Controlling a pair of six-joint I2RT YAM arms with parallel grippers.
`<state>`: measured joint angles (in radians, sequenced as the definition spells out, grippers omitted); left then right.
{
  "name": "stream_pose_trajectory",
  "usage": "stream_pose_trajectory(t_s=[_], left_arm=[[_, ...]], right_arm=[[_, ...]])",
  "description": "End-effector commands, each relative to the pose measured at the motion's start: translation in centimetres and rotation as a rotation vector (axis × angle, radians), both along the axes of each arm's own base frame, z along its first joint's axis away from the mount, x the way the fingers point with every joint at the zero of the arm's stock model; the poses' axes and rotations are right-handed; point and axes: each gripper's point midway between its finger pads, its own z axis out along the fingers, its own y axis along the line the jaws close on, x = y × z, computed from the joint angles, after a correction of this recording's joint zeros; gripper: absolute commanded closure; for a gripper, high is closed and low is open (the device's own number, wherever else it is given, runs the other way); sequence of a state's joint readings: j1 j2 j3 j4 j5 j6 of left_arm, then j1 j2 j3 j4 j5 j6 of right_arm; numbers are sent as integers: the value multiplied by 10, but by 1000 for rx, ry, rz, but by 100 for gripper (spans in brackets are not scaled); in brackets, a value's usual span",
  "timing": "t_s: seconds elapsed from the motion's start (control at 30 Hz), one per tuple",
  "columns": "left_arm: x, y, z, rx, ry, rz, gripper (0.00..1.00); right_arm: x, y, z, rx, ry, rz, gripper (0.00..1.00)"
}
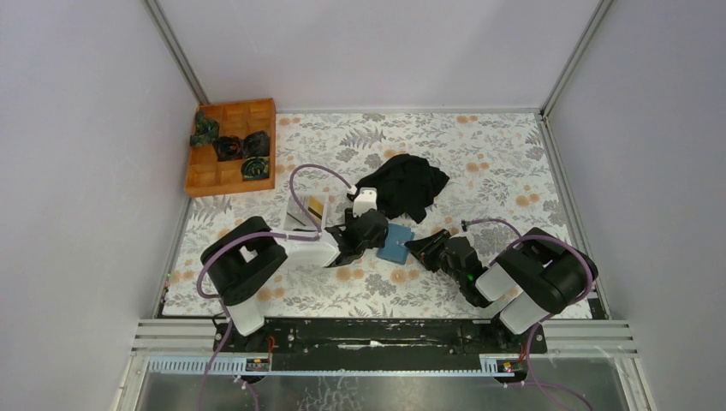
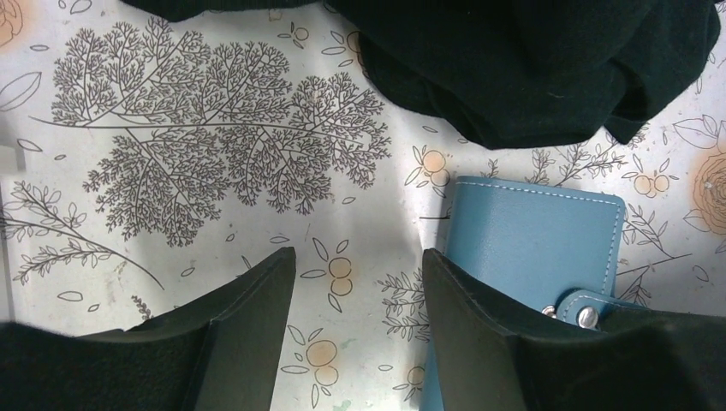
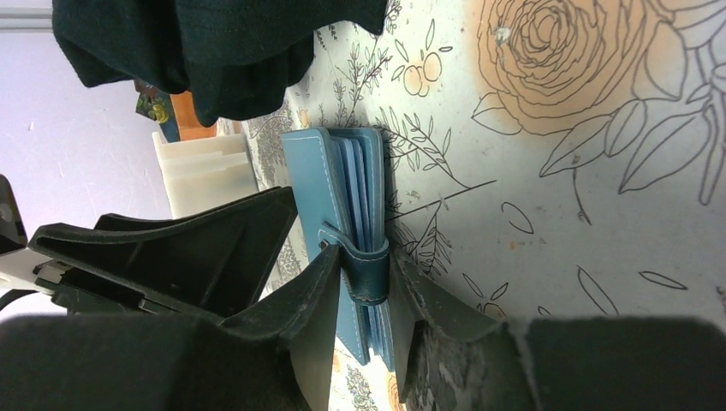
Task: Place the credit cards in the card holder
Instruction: Close the card holder at the center of the board.
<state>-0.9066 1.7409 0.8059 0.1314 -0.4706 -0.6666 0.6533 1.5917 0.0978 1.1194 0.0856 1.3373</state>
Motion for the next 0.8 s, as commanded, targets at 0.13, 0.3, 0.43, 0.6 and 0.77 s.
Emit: stream_pose_trajectory(t_s=[0.13, 0.3, 0.43, 0.6, 0.77], left_arm=[[-7, 10, -27, 123, 73, -77, 38], [-11, 4, -29, 120, 89, -120, 40], [-12, 2, -28, 116, 91, -135, 40], [-13, -3, -27, 111, 102, -163, 41], [-14, -7, -28, 104, 112, -181, 43]], right_arm=[[-15, -8, -27, -101, 77, 38, 65], [-14, -6, -26, -102, 72, 50, 62], [-12, -4, -25, -100, 71, 54, 60], [-12, -3, -26, -100, 72, 58, 60], [-12, -3, -26, -102, 69, 62, 60]])
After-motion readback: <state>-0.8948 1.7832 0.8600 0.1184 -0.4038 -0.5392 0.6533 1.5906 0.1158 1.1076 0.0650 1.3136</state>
